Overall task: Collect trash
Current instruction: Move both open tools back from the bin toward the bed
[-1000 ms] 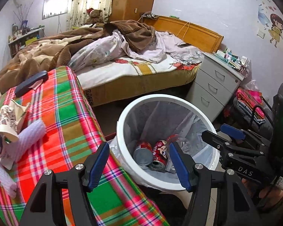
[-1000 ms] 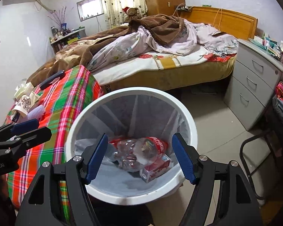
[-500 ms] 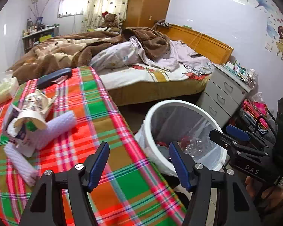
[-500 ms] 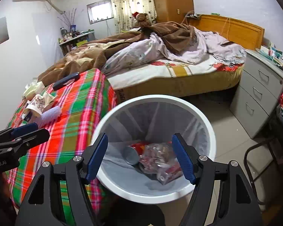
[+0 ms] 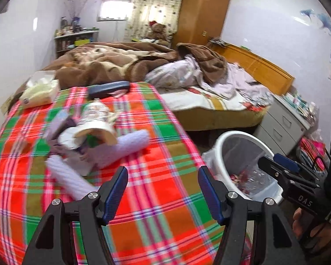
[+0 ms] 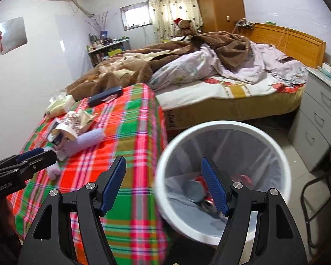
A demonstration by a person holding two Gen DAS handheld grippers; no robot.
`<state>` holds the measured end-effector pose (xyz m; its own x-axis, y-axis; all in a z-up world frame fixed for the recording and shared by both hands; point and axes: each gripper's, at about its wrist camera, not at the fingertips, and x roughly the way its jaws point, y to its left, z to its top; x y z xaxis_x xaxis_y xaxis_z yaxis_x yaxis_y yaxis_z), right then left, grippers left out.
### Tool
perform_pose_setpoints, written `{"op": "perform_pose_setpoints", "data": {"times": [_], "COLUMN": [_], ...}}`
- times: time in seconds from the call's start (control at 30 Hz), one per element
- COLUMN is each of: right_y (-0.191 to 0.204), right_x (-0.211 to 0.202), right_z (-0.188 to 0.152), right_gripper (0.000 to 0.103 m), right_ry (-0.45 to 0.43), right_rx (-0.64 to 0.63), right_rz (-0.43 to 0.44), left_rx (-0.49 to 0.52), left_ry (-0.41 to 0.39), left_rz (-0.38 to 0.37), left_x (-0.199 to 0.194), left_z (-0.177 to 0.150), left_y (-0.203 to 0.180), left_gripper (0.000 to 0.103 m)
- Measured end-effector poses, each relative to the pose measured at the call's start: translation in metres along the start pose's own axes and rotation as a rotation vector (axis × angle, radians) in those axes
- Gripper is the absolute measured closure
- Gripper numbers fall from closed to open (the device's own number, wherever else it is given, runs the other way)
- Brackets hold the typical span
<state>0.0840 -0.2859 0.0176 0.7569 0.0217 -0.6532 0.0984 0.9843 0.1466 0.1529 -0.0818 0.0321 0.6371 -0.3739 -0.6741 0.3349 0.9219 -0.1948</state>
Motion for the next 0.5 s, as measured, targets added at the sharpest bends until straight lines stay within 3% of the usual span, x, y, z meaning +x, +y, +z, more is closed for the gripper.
{"op": "perform_pose_setpoints", "data": {"times": [0.5], "right_y": [0.067], "right_x": [0.039], "right_z": [0.007], "right_gripper": [0.031], "right_ry": [0.069], "right_rx": [-0.031], "right_rz": [0.118], "left_rx": [-0.166], "left_ry": [-0.053], "left_rz": [0.177], "left_x": [-0.023], "left_z": [0.004], "left_y": [0.122], "left_gripper": [0.038]}}
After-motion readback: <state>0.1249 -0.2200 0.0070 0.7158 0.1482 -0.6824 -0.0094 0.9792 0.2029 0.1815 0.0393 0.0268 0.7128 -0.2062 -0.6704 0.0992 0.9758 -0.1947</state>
